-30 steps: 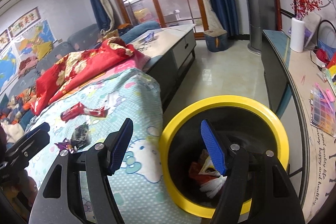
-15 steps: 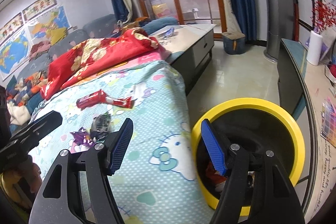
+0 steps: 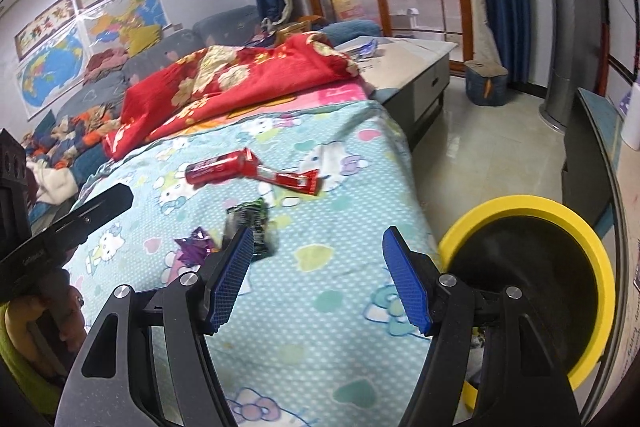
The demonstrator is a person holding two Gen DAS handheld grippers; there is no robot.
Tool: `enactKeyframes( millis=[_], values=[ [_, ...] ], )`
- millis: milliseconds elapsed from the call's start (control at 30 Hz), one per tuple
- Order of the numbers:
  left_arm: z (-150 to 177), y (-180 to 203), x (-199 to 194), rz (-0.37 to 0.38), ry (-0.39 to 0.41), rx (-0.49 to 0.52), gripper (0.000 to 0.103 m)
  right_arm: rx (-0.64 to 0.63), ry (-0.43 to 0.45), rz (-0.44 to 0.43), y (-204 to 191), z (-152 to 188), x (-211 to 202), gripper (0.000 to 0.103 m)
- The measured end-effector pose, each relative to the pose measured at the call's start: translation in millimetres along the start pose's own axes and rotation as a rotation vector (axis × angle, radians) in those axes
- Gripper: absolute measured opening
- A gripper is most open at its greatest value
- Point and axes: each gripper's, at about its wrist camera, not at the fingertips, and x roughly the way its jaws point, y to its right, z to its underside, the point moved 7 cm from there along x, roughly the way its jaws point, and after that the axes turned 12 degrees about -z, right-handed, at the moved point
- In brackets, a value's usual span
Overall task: Collect trash
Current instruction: 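Move both tools back over the remaining wrappers on the bed, then grasp the black-green snack bag with the right tool while the left tool grasps the purple wrapper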
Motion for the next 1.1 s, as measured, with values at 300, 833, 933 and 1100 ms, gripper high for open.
enactKeyframes(
  millis=[300,833,933,1100],
  values=[
    [15,-33,11,0.009,-0.089,-0.066,0.079,-0.020,-0.065,-0.059,-22,2,38,0.065],
    [36,-10,21,0.213,-0.215,-0.099,0.044,-0.019,-0.177,-0.127,-31,14,98,0.059],
    [39,-5,30,0.222,-0.247,-0.096,0.040,-0.009,-0.205,-0.142,-30,18,108,0.055],
    [45,-3,45,0.233,-0.293,-0.130,0.030,-0.013,-0.217,-0.144,-29,24,116,0.045]
  ],
)
